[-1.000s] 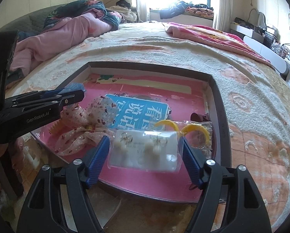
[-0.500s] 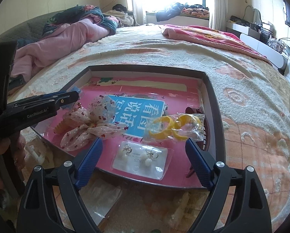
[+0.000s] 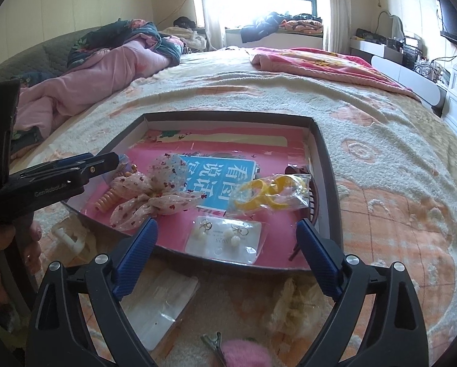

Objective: Organize jewelry
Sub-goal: 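Withdraw both tools from the tray toward the remaining loose items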

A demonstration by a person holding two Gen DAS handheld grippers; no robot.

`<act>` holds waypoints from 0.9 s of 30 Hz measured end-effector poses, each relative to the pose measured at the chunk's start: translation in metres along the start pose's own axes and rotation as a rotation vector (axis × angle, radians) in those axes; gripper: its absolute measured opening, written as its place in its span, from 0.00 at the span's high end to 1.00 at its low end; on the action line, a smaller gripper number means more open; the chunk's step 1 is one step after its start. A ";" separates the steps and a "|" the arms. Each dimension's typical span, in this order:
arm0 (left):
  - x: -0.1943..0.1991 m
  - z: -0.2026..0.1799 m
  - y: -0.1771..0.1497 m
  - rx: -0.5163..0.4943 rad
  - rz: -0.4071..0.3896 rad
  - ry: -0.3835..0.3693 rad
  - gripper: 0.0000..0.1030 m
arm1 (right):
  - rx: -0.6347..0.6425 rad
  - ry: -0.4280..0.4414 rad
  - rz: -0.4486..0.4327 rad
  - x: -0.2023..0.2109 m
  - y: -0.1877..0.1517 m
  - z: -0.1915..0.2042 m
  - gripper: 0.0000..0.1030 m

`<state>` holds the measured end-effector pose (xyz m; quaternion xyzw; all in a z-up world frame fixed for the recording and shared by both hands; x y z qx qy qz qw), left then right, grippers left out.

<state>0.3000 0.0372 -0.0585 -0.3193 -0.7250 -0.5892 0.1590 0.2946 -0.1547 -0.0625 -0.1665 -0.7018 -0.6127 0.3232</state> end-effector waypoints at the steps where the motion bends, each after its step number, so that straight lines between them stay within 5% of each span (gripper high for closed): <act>1: 0.003 -0.001 0.000 -0.004 -0.006 0.003 0.44 | -0.003 -0.003 -0.004 0.001 0.000 -0.001 0.13; 15: 0.036 -0.010 -0.007 0.010 -0.057 -0.019 0.14 | -0.020 -0.020 -0.066 0.033 -0.004 -0.003 0.08; 27: 0.060 -0.025 -0.025 -0.013 -0.067 -0.044 0.11 | -0.029 -0.025 -0.089 0.062 -0.012 -0.005 0.08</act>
Point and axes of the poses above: each gripper's, at about its wrist camera, not at the fingertips, and x roughly against the way its jaws point, z to its left, y to its top, the point moved 3 cm from there along -x, roughly the way its jaws point, and after that the axes turned 10 degrees about -y, right-handed, at the moved point
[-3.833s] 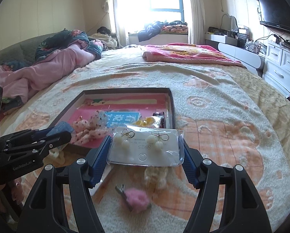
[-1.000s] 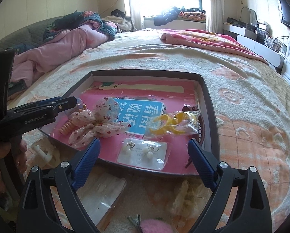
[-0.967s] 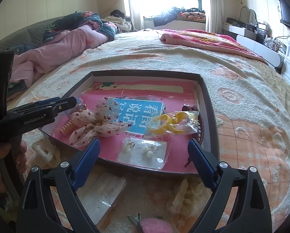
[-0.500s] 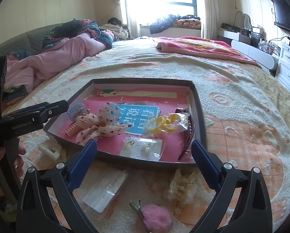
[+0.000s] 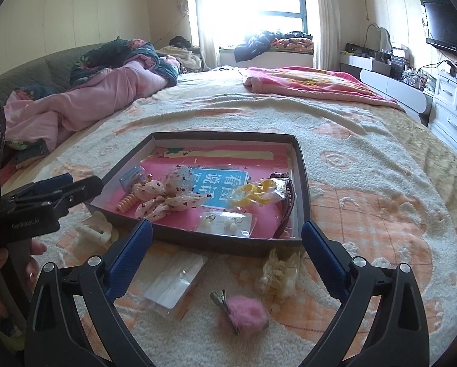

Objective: Organize jewelry
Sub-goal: 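Withdraw both tools from the tray toward the remaining loose items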

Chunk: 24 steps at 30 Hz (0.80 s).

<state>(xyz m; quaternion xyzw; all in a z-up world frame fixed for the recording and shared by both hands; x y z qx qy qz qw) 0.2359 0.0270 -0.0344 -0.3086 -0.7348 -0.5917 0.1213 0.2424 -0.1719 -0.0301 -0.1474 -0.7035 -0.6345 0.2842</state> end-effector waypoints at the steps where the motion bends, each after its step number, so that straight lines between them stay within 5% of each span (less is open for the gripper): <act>1: 0.001 -0.001 -0.001 0.000 0.001 -0.002 0.11 | 0.000 -0.001 -0.003 0.003 0.000 0.000 0.08; 24: 0.041 -0.027 -0.030 -0.076 0.004 -0.044 0.11 | 0.038 -0.020 -0.013 0.052 -0.035 0.005 0.07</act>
Point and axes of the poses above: each gripper's, at about its wrist camera, not at the fingertips, and x roughly against the way its jaws point, z to its left, y to its top, the point moved 3 cm from there along -x, roughly the way its jaws point, and after that the axes turned 10 degrees about -y, right-handed, at the moved point
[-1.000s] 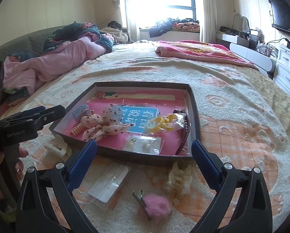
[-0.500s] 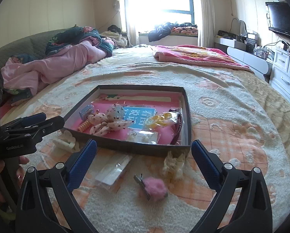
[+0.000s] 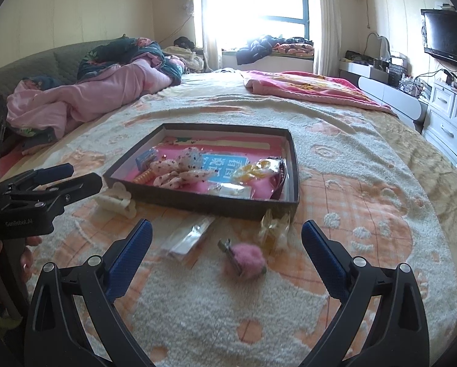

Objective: Organize jewelry
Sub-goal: 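Withdraw both tools from the tray toward the remaining loose items, then grasp the white claw clip with the left tool while the right grasps the pink pom-pom clip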

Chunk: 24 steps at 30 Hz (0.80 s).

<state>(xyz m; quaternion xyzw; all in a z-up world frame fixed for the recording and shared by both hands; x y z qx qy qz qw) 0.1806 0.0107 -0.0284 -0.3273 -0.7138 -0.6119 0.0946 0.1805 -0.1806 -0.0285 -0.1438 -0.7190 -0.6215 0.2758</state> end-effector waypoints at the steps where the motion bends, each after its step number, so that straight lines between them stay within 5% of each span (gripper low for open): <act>1: 0.001 -0.001 -0.002 -0.006 0.004 0.001 0.11 | 0.004 0.000 0.003 0.001 -0.003 0.001 0.07; 24: -0.020 -0.016 -0.040 -0.044 0.101 -0.017 0.11 | -0.020 -0.030 0.080 -0.010 -0.040 -0.007 0.08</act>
Point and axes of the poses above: each gripper's, at about its wrist camera, not at the fingertips, and x roughly against the way its jaws point, z to its left, y to its top, the point moved 3 cm from there along -x, roughly the way its jaws point, and after that the axes turned 10 degrees about -y, right-handed, at the moved point
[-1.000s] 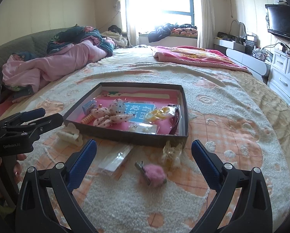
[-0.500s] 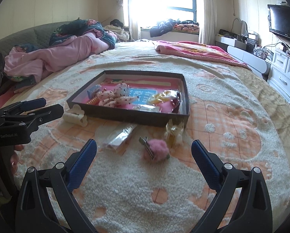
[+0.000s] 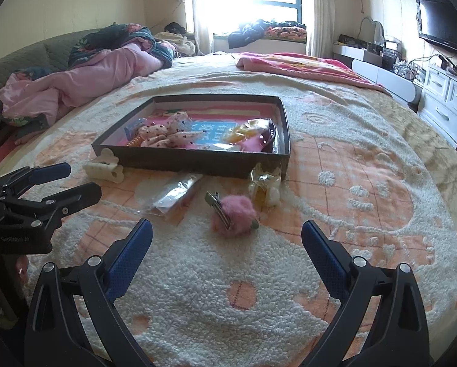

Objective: Organize jewelry
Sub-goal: 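Grasp the white claw clip with the left tool while the right grasps the pink pom-pom clip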

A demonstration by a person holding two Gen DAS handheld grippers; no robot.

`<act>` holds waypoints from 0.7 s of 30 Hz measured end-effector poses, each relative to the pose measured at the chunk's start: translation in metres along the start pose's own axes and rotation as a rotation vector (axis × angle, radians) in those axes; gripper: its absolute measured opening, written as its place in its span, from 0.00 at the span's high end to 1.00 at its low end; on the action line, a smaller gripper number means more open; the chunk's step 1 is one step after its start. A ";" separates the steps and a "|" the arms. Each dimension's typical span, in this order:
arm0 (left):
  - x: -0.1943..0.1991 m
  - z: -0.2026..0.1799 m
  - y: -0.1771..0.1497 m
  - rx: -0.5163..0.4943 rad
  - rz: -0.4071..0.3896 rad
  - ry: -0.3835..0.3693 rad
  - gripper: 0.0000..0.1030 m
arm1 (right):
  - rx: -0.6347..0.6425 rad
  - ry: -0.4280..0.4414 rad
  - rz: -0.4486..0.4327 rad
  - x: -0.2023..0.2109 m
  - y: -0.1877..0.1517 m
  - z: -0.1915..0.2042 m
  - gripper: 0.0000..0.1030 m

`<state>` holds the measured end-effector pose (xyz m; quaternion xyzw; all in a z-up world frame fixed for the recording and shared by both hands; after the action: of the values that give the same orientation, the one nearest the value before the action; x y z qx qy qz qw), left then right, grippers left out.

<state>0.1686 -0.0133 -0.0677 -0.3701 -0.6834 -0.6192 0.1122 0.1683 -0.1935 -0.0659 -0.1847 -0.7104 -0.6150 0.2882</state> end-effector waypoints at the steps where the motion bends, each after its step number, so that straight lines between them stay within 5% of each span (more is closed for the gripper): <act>1: -0.003 0.002 -0.001 0.001 0.006 0.006 0.11 | -0.005 -0.005 0.006 -0.003 -0.001 -0.001 0.08; 21: -0.025 0.050 -0.002 0.154 0.026 0.045 0.11 | -0.055 -0.010 0.058 -0.038 -0.001 -0.004 0.11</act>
<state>0.1995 0.0239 -0.0950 -0.3551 -0.7215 -0.5713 0.1641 0.1975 -0.1944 -0.0899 -0.2161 -0.6890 -0.6247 0.2972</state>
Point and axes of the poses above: each gripper's, at about its wrist camera, not at the fingertips, and x roughly against the way its jaws point, z to its left, y to its top, the point moved 3 cm from there along -x, roughly the way its jaws point, and after that the axes turned 10 degrees about -y, right-handed, at the moved point
